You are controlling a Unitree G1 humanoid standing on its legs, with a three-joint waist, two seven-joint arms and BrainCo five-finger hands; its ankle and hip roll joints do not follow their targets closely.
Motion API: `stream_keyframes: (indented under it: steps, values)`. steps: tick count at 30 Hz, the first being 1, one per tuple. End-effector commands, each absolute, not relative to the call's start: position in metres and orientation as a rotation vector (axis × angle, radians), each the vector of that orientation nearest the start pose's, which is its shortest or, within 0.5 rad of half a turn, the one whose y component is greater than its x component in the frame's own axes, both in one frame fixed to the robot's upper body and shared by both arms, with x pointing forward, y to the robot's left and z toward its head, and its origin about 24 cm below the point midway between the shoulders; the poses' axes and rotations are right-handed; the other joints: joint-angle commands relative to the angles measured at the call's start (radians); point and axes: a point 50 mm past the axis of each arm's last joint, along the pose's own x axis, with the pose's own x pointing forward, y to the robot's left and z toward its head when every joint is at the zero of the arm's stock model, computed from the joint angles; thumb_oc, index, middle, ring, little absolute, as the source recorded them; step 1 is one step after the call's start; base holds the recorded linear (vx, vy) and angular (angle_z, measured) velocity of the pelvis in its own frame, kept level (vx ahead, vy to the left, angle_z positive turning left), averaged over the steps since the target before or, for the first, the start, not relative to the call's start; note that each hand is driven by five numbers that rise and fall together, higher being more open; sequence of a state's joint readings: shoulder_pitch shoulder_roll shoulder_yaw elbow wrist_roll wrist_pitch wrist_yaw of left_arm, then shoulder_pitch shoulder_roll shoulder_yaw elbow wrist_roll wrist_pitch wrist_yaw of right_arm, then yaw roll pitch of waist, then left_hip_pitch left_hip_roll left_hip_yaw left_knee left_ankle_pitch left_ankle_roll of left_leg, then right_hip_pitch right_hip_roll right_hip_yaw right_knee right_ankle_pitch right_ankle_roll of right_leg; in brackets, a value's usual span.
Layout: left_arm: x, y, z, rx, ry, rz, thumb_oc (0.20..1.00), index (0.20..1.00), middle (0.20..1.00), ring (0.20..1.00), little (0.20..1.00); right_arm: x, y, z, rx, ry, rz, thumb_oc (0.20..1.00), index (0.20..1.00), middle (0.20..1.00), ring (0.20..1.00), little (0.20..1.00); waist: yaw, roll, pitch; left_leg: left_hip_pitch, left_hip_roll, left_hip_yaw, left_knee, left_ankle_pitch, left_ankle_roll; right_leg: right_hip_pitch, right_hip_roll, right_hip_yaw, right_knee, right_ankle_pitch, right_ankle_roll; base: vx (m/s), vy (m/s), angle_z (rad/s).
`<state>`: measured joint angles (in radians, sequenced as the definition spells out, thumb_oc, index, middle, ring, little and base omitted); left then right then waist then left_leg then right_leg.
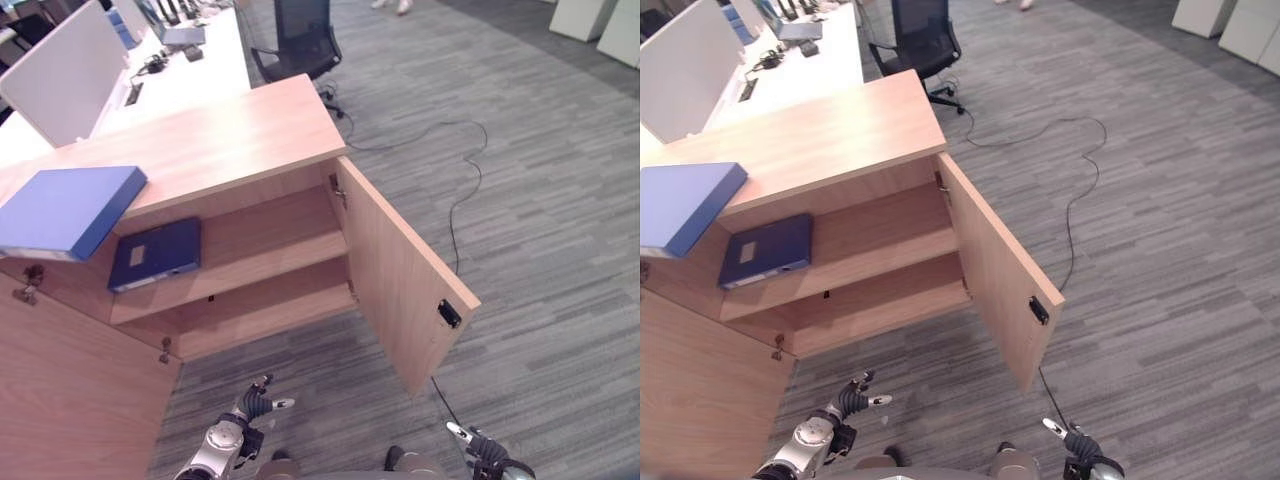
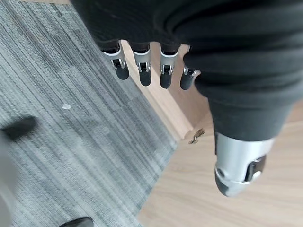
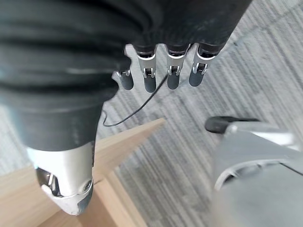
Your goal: Put the empty folder in the office cabinet
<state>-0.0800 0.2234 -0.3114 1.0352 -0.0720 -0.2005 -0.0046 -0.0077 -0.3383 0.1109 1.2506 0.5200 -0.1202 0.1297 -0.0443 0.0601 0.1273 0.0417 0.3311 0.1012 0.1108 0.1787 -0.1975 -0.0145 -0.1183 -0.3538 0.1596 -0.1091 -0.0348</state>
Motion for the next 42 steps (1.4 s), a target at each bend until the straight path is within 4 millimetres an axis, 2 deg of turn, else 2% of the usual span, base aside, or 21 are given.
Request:
stream_keyframes:
  steps: [1, 3, 4, 6, 9, 10, 11, 14, 15, 16, 17, 19, 20, 22, 25, 27, 29, 31, 32, 34, 42]
  values:
    - [0.167, 0.198, -0.13, 0.303, 0.777, -0.119, 1.0, 1.0, 1.0, 1.0, 1.0, 0.102, -0.259, -0.149, 0.132, 1.04, -0.257, 1.0, 1.0, 1.0, 1.0, 1.0, 0.003, -0.011, -0.035, 0.018, 0.031, 0.008, -0.068, 0.076, 0.012, 0.012, -0.071, 0.159, 0.002, 0.027, 0.145, -0.06, 0.329, 0.33]
    - [0.164, 0.199, -0.132, 0.306, 0.792, -0.116, 1.0, 1.0, 1.0, 1.0, 1.0, 0.101, -0.257, -0.15, 0.13, 1.047, -0.243, 1.0, 1.0, 1.0, 1.0, 1.0, 0.005, -0.007, -0.044, 0.032, 0.062, -0.008, -0.082, 0.103, -0.01, 0.008, -0.093, 0.155, 0.016, 0.031, 0.161, -0.05, 0.334, 0.31]
    - [0.163, 0.2, -0.133, 0.31, 0.805, -0.112, 1.0, 1.0, 1.0, 1.0, 1.0, 0.1, -0.256, -0.151, 0.127, 1.054, -0.238, 1.0, 1.0, 1.0, 1.0, 1.0, 0.008, -0.005, -0.049, 0.044, 0.064, -0.019, -0.092, 0.096, -0.022, 0.003, -0.104, 0.152, 0.019, 0.035, 0.167, -0.03, 0.332, 0.45]
    - [0.163, 0.201, -0.133, 0.311, 0.807, -0.107, 1.0, 1.0, 1.0, 1.0, 1.0, 0.099, -0.255, -0.151, 0.123, 1.059, -0.226, 1.0, 1.0, 1.0, 1.0, 1.0, 0.01, -0.002, -0.064, 0.041, 0.059, -0.035, -0.113, 0.07, -0.036, 0.012, -0.131, 0.142, 0.014, 0.048, 0.189, -0.03, 0.361, 0.28]
    - [0.166, 0.2, -0.132, 0.322, 0.8, -0.123, 1.0, 1.0, 1.0, 1.0, 1.0, 0.097, -0.251, -0.153, 0.132, 1.072, -0.223, 1.0, 1.0, 1.0, 1.0, 1.0, 0.019, -0.011, -0.079, 0.045, 0.038, 0.029, -0.155, 0.0, -0.043, 0.036, -0.184, 0.116, -0.012, 0.085, 0.221, -0.03, 0.386, 0.6]
    - [0.167, 0.201, -0.131, 0.344, 0.798, -0.143, 1.0, 1.0, 1.0, 1.0, 1.0, 0.093, -0.246, -0.156, 0.141, 1.092, -0.219, 1.0, 1.0, 1.0, 1.0, 1.0, 0.028, -0.029, -0.09, 0.049, -0.005, 0.045, -0.189, -0.067, -0.038, 0.057, -0.235, 0.086, -0.041, 0.13, 0.248, -0.01, 0.385, 0.97]
    - [0.167, 0.201, -0.131, 0.345, 0.798, -0.144, 1.0, 1.0, 1.0, 1.0, 1.0, 0.093, -0.246, -0.156, 0.141, 1.092, -0.219, 1.0, 1.0, 1.0, 1.0, 1.0, 0.028, -0.032, -0.09, 0.049, -0.009, 0.045, -0.188, -0.068, -0.036, 0.059, -0.238, 0.085, -0.044, 0.132, 0.251, 0.0, 0.408, 0.85]
    - [0.169, 0.206, -0.129, 0.375, 0.794, -0.159, 1.0, 1.0, 1.0, 1.0, 1.0, 0.095, -0.236, -0.158, 0.169, 1.097, -0.198, 1.0, 1.0, 1.0, 1.0, 1.0, 0.042, -0.072, -0.093, 0.046, -0.09, 0.038, -0.198, -0.126, -0.007, 0.066, -0.315, 0.077, -0.077, 0.274, 0.295, 0.01, 0.368, 0.29]
    - [0.169, 0.209, -0.129, 0.379, 0.794, -0.158, 1.0, 1.0, 1.0, 1.0, 1.0, 0.097, -0.232, -0.158, 0.18, 1.095, -0.188, 1.0, 1.0, 1.0, 1.0, 1.0, 0.047, -0.079, -0.09, 0.045, -0.115, 0.039, -0.198, -0.142, 0.008, 0.064, -0.332, 0.08, -0.084, 0.306, 0.297, 0.0, 0.482, 0.4]
    - [0.169, 0.215, -0.127, 0.38, 0.793, -0.145, 1.0, 1.0, 1.0, 1.0, 1.0, 0.103, -0.226, -0.158, 0.197, 1.077, -0.175, 1.0, 1.0, 1.0, 1.0, 1.0, 0.06, -0.094, -0.082, 0.052, -0.153, 0.047, -0.198, -0.165, 0.028, 0.053, -0.368, 0.077, -0.085, 0.383, 0.297, 0.0, 0.342, 0.34]
    - [0.169, 0.215, -0.127, 0.38, 0.793, -0.144, 1.0, 1.0, 1.0, 1.0, 1.0, 0.103, -0.226, -0.158, 0.197, 1.077, -0.175, 1.0, 1.0, 1.0, 1.0, 1.0, 0.062, -0.096, -0.082, 0.052, -0.156, 0.049, -0.198, -0.165, 0.03, 0.052, -0.37, 0.079, -0.087, 0.385, 0.297, 0.0, 0.365, 0.23]
    - [0.166, 0.222, -0.127, 0.383, 0.805, -0.124, 1.0, 1.0, 1.0, 1.0, 1.0, 0.111, -0.219, -0.157, 0.188, 1.064, -0.137, 1.0, 1.0, 1.0, 1.0, 1.0, 0.081, -0.097, -0.063, 0.059, -0.187, 0.066, -0.198, -0.175, 0.055, 0.022, -0.406, 0.032, -0.043, 0.445, 0.297, -0.02, 0.322, 0.01]
    - [0.166, 0.224, -0.126, 0.382, 0.805, -0.116, 1.0, 1.0, 1.0, 1.0, 1.0, 0.113, -0.218, -0.157, 0.183, 1.063, -0.124, 1.0, 1.0, 1.0, 1.0, 1.0, 0.087, -0.09, -0.054, 0.062, -0.196, 0.07, -0.198, -0.176, 0.068, 0.02, -0.401, 0.019, -0.016, 0.419, 0.293, 0.0, 0.401, -0.03]
    - [0.165, 0.227, -0.126, 0.382, 0.808, -0.112, 1.0, 1.0, 1.0, 1.0, 1.0, 0.115, -0.214, -0.156, 0.179, 1.052, -0.099, 1.0, 1.0, 1.0, 1.0, 1.0, 0.087, -0.077, -0.045, 0.069, -0.22, 0.053, -0.198, -0.182, 0.096, 0.012, -0.328, 0.073, 0.045, 0.333, 0.267, 0.06, 0.421, 0.05]
    - [0.164, 0.228, -0.126, 0.375, 0.812, -0.108, 1.0, 1.0, 1.0, 1.0, 1.0, 0.116, -0.214, -0.156, 0.177, 1.048, -0.09, 1.0, 1.0, 1.0, 1.0, 1.0, 0.071, -0.054, -0.042, 0.077, -0.257, 0.009, -0.198, -0.179, 0.13, -0.03, -0.119, 0.168, 0.073, 0.154, 0.205, 0.12, 0.339, 0.39]
    - [0.162, 0.231, -0.128, 0.373, 0.828, -0.093, 1.0, 1.0, 1.0, 1.0, 1.0, 0.119, -0.216, -0.155, 0.176, 1.036, -0.096, 1.0, 1.0, 1.0, 1.0, 1.0, 0.07, -0.056, -0.038, 0.078, -0.277, -0.005, -0.198, -0.18, 0.141, -0.048, -0.049, 0.163, 0.041, 0.127, 0.177, 0.08, 0.144, 0.29]
    - [0.16, 0.23, -0.129, 0.367, 0.839, -0.088, 1.0, 1.0, 1.0, 1.0, 1.0, 0.119, -0.216, -0.155, 0.172, 1.036, -0.1, 1.0, 1.0, 1.0, 1.0, 1.0, 0.077, -0.061, -0.032, 0.08, -0.292, -0.013, -0.198, -0.183, 0.143, -0.035, -0.035, 0.118, -0.001, 0.118, 0.17, 0.04, 0.063, 0.46]
    - [0.158, 0.227, -0.131, 0.365, 0.846, -0.095, 1.0, 1.0, 1.0, 1.0, 1.0, 0.117, -0.218, -0.155, 0.168, 1.041, -0.107, 1.0, 1.0, 1.0, 1.0, 1.0, 0.07, -0.064, -0.035, 0.087, -0.301, -0.028, -0.198, -0.185, 0.146, -0.027, -0.036, 0.117, -0.026, 0.127, 0.174, 0.06, 0.005, 0.39]
    - [0.157, 0.226, -0.132, 0.358, 0.849, -0.097, 1.0, 1.0, 1.0, 1.0, 1.0, 0.115, -0.221, -0.155, 0.177, 1.039, -0.125, 1.0, 1.0, 1.0, 1.0, 1.0, 0.055, -0.067, -0.037, 0.091, -0.306, -0.04, -0.198, -0.184, 0.149, -0.03, -0.014, 0.191, -0.044, 0.135, 0.182, 0.1, -0.037, 0.35]
    - [0.152, 0.226, -0.134, 0.355, 0.861, -0.097, 1.0, 1.0, 1.0, 1.0, 1.0, 0.111, -0.225, -0.155, 0.189, 1.046, -0.152, 1.0, 1.0, 1.0, 1.0, 1.0, 0.051, -0.068, -0.041, 0.101, -0.305, -0.038, -0.198, -0.186, 0.148, -0.011, -0.012, 0.244, -0.077, 0.151, 0.184, 0.11, -0.059, 0.08]
    - [0.139, 0.219, -0.141, 0.343, 0.898, -0.114, 1.0, 1.0, 1.0, 1.0, 1.0, 0.097, -0.235, -0.157, 0.16, 1.084, -0.175, 1.0, 1.0, 1.0, 1.0, 1.0, 0.041, -0.05, -0.082, 0.118, -0.294, -0.039, -0.198, -0.198, 0.129, 0.08, -0.028, 0.248, -0.213, 0.177, 0.187, 0.08, -0.073, 0.0]
